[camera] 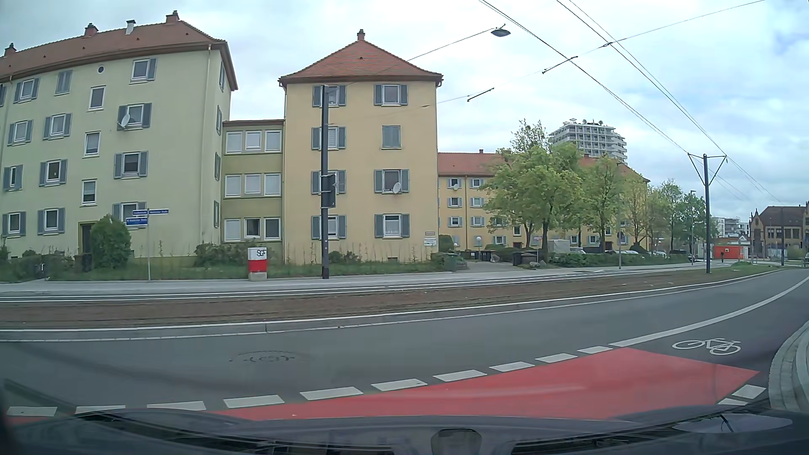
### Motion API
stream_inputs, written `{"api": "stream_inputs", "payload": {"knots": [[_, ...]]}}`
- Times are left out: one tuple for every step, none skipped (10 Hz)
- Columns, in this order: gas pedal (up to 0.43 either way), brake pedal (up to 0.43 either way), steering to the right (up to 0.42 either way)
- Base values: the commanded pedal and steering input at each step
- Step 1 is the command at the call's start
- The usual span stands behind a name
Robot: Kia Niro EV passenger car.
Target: Follow the waypoints while adhering to traffic rules and regulations
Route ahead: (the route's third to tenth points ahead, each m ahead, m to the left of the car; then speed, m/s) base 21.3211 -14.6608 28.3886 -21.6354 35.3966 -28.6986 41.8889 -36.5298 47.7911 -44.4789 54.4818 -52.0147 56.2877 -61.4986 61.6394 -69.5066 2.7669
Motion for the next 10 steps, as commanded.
{"api": "stream_inputs", "payload": {"knots": [[0.169,0.0,0.201],[0.169,0.0,0.217],[0.169,0.0,0.232],[0.169,0.0,0.242],[0.169,0.0,0.251],[0.169,0.0,0.263],[0.169,0.0,0.276],[0.169,0.0,0.291],[0.169,0.0,0.302],[0.169,0.0,0.311]]}}
